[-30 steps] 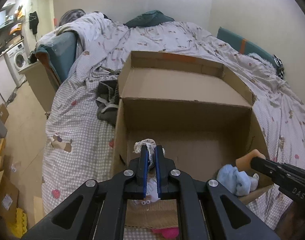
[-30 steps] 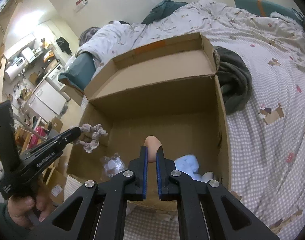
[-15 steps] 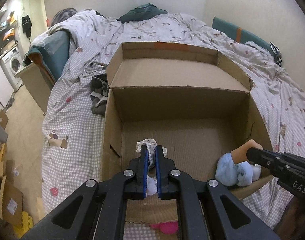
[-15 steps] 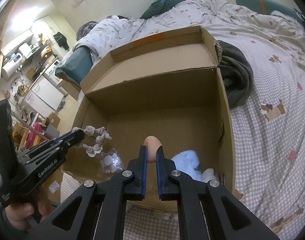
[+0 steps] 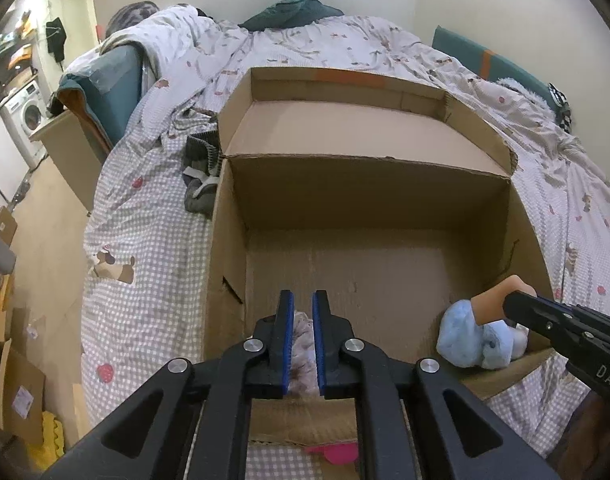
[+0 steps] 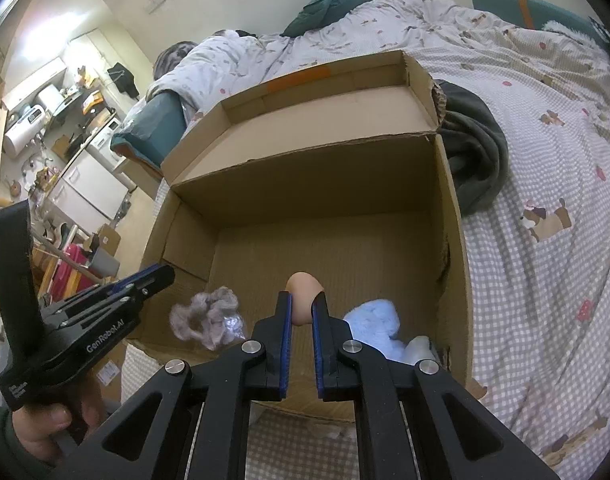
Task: Organize soft objects
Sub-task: 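Carry the scrunchie and foam roll into the box and open both grippers, then withdraw both grippers from the box toward the remaining items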
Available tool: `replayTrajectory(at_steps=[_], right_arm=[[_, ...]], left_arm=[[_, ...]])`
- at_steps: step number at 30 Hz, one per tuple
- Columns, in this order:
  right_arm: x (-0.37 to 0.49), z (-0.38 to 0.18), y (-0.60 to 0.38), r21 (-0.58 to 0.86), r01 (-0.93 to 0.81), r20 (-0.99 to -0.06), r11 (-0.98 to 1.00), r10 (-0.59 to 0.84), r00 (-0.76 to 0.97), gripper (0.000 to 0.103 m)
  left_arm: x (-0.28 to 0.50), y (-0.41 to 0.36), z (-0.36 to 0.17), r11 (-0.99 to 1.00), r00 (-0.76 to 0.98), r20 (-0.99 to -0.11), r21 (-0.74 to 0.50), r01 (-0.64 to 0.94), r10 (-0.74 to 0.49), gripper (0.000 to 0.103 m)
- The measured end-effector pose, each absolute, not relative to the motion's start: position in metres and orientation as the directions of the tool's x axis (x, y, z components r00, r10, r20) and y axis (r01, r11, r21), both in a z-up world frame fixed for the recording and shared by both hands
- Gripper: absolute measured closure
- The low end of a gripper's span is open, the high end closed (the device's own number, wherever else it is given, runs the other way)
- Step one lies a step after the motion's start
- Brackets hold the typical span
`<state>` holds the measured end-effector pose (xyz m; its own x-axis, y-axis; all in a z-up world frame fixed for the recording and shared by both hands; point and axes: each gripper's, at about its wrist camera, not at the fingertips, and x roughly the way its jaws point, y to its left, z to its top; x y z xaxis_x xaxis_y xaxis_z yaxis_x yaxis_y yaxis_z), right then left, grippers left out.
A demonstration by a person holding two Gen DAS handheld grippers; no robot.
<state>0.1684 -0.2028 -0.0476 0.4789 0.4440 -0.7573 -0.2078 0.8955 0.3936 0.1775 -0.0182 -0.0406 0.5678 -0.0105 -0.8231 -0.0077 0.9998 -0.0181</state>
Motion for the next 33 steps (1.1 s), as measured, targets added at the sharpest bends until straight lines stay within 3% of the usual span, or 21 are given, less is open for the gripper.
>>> replayTrajectory(at_steps=[4, 6, 7, 8, 9, 10, 33], right_arm=[[0.168, -0.047, -0.202, 0.389, -0.205, -0.759, 0.898, 0.439, 0.482, 0.085], [0.168, -0.047, -0.203, 0.388, -0.193, -0.76, 0.901, 0.431, 0.486, 0.069], [0.168, -0.046, -0.204, 0.393, -0.189, -0.758, 0.9, 0.434, 0.487, 0.066], [0.169, -0.046, -0.205, 0.399, -0.183, -0.756, 0.898, 0.436, 0.488, 0.051], [0.168, -0.045, -0.207, 0.403, -0.175, -0.752, 0.898, 0.434, 0.496, 0.035], [0.168, -0.043, -0.208, 0.401, -0.167, -0.747, 0.901, 0.427, 0.509, 0.032], [0.17, -0.046, -0.214, 0.4, -0.143, -0.753, 0.905, 0.414, 0.512, 0.032]], left_arm=[[0.176, -0.021, -0.04, 1.0, 0.57, -0.821, -0.016, 0.004, -0.015, 0.078], [0.175, -0.022, -0.038, 1.0, 0.579, -0.815, -0.015, 0.004, -0.014, 0.058], [0.174, -0.022, -0.036, 1.0, 0.59, -0.807, -0.011, -0.002, -0.008, 0.052], [0.173, -0.022, -0.035, 1.0, 0.599, -0.801, -0.011, -0.006, -0.005, 0.045], [0.173, -0.021, -0.033, 1.0, 0.607, -0.794, -0.012, -0.009, -0.005, 0.042], [0.172, -0.021, -0.032, 1.0, 0.615, -0.789, -0.015, -0.01, -0.005, 0.041], [0.172, -0.021, -0.036, 1.0, 0.597, -0.803, -0.013, -0.012, -0.004, 0.041]])
